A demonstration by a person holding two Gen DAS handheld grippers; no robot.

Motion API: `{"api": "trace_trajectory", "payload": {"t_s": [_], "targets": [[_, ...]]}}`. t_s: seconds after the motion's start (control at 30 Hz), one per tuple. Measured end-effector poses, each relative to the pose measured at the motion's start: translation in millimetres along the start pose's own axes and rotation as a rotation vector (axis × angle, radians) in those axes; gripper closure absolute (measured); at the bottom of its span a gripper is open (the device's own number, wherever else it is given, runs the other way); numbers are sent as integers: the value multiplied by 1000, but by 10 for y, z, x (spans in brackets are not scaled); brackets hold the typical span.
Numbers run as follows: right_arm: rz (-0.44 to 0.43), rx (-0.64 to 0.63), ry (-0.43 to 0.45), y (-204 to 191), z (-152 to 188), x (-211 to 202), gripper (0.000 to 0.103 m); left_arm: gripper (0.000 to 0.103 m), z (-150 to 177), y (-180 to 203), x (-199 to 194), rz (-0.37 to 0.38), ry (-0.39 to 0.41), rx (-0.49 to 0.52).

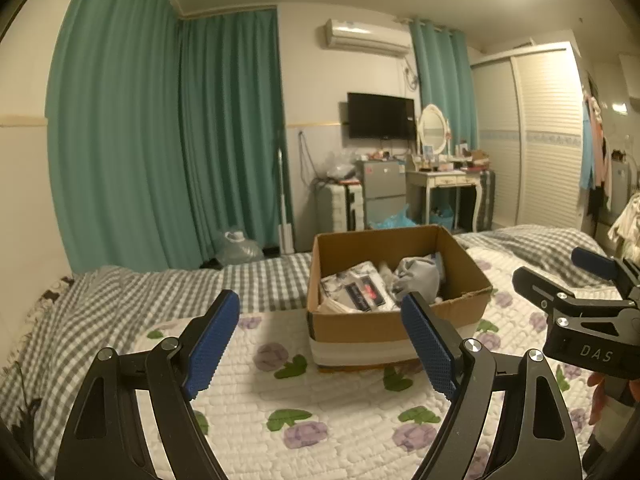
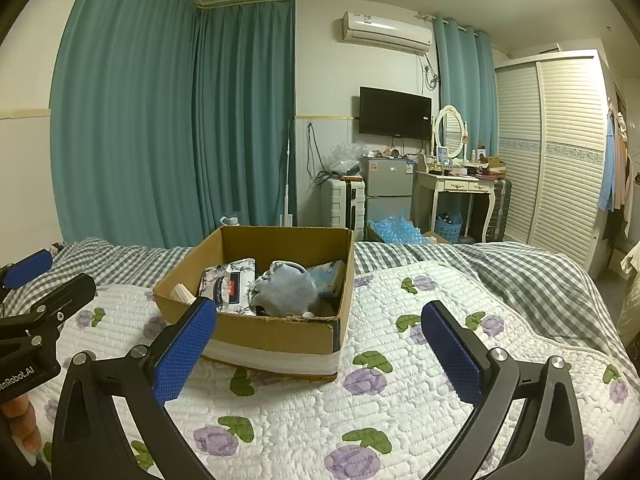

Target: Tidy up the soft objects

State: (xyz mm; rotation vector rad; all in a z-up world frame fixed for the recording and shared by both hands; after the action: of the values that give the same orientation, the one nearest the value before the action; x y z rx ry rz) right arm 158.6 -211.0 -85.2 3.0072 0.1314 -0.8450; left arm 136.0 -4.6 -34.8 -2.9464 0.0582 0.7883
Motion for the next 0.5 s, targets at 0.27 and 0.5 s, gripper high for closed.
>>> {"api": "trace_trajectory", "payload": {"t_s": [0.27, 0.5], "targets": [[2, -2, -5, -19, 10, 16, 0, 19, -5, 6, -4, -4, -5, 1], [4, -3, -6, -18, 19, 21, 0, 19, -9, 11, -2, -6, -5, 0]]}}
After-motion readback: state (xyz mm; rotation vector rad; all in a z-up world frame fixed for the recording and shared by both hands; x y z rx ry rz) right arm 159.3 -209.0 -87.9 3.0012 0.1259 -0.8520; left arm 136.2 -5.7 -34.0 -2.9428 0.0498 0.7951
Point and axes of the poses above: each gripper's, at about its wrist camera, not at the fingertips, and x roughly the way its jaws point, y to its right, z to its underside, the point moved 9 cm from there along x, roughly the way its jaws point, and after that the axes turned 13 degrees about -y, right-handed, at the moved point
